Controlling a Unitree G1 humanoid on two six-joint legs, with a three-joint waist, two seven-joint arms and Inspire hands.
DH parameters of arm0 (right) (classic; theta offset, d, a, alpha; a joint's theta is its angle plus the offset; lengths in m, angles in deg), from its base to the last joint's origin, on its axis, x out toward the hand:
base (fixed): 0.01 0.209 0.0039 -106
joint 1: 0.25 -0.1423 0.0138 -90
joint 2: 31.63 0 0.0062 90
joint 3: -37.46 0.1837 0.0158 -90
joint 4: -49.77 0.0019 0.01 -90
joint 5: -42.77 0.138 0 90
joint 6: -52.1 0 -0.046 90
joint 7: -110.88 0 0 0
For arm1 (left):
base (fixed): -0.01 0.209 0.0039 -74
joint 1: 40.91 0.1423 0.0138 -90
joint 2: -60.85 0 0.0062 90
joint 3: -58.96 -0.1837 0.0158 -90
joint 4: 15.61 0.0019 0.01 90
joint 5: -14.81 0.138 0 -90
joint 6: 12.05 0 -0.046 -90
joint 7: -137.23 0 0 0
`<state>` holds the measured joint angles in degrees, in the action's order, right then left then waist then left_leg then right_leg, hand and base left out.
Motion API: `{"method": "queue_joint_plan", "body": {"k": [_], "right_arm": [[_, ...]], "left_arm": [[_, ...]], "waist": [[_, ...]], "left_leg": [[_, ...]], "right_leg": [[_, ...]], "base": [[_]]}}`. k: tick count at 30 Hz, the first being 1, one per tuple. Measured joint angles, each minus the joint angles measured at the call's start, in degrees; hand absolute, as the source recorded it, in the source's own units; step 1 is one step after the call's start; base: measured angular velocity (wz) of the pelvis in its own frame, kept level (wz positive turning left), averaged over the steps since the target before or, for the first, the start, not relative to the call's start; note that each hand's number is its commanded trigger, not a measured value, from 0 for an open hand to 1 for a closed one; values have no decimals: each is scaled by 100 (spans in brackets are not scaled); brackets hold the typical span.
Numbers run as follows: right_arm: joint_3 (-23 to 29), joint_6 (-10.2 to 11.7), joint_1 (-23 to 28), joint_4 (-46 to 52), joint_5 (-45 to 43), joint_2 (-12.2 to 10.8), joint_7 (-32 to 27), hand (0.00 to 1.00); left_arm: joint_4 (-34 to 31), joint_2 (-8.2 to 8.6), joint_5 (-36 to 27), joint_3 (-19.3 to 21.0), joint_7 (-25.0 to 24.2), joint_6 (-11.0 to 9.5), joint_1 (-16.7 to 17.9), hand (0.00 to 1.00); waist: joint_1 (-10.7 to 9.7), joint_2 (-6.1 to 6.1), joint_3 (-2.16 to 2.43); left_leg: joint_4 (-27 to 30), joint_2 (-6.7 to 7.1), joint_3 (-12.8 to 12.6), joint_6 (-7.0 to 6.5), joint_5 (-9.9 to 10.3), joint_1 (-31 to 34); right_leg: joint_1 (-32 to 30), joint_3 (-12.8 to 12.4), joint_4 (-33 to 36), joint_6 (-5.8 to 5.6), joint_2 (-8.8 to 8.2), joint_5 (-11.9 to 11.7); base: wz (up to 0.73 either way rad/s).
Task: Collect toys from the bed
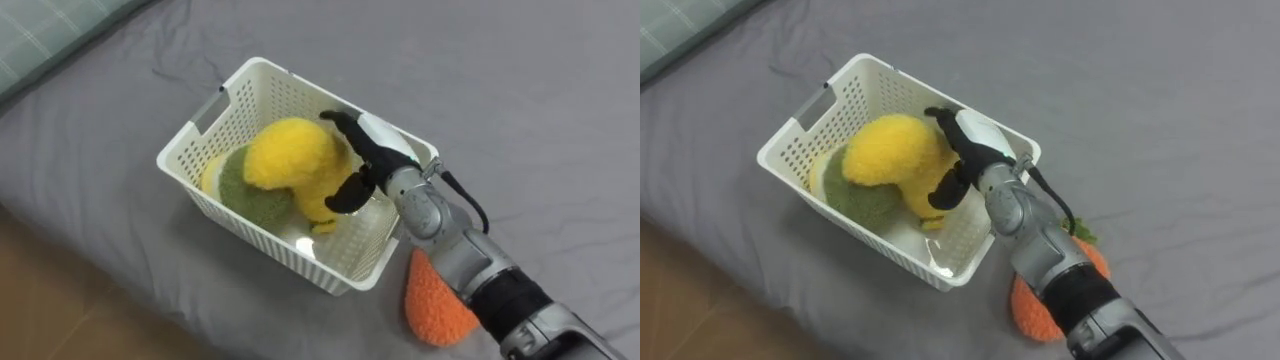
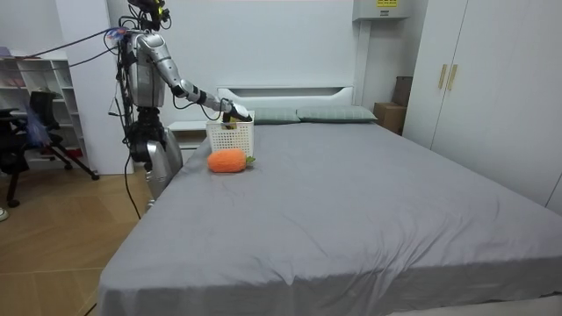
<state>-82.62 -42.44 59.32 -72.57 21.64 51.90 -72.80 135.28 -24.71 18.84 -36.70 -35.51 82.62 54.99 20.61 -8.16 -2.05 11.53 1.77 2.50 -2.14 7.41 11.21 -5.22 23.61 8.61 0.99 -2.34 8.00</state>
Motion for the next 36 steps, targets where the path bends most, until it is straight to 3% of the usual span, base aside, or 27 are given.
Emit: {"method": "queue_joint_plan", "body": {"k": [7, 13, 18, 23, 30, 36], "right_arm": [[16, -1, 3, 1123, -21, 163, 0, 0], [394, 76, 8, 1962, -40, 258, -115, 0], [586, 72, 110, 2563, 16, 344, -180, 0], [1024, 99, 428, 3457, 278, 483, -201, 0], [1614, 99, 766, 3732, 291, 598, -248, 0], [2048, 146, 1318, 3712, 299, 674, -446, 0]], "left_arm": [[101, 21, 10, 137, 21, 6, -41, 0], [40, 31, 11, 431, 104, -4, -16, 0], [-287, 99, -129, 553, 178, -6, 103, 0], [-302, 181, -227, 566, 335, -33, 142, 0], [-303, 317, -227, 789, 330, -101, 183, 0], [-301, 333, -227, 788, 255, -106, 265, 0]], "waist": [[-98, -6, 6], [-225, 1, 71], [-399, 25, 99], [-697, 101, 137], [-832, 182, 182], [-1116, 241, 177]], "left_leg": [[-13, -11, -73, -7, 6, -46], [-87, -12, -162, -10, 3, -289], [-114, -17, -205, -16, 5, -418], [-158, -13, -213, -30, 16, -599], [-255, -35, -392, -35, 19, -835], [-315, -34, -405, -40, 21, -985]], "right_leg": [[-1, -139, 13, 0, 3, 0], [182, -210, 15, 0, 1, -1], [275, -276, 23, 0, -4, -2], [435, -297, 21, -4, -7, -2], [550, -481, 23, -5, 3, -2], [671, -507, 17, -10, 4, 1]], "base": [[-6], [-5], [-7], [0], [-14], [-1]]}}
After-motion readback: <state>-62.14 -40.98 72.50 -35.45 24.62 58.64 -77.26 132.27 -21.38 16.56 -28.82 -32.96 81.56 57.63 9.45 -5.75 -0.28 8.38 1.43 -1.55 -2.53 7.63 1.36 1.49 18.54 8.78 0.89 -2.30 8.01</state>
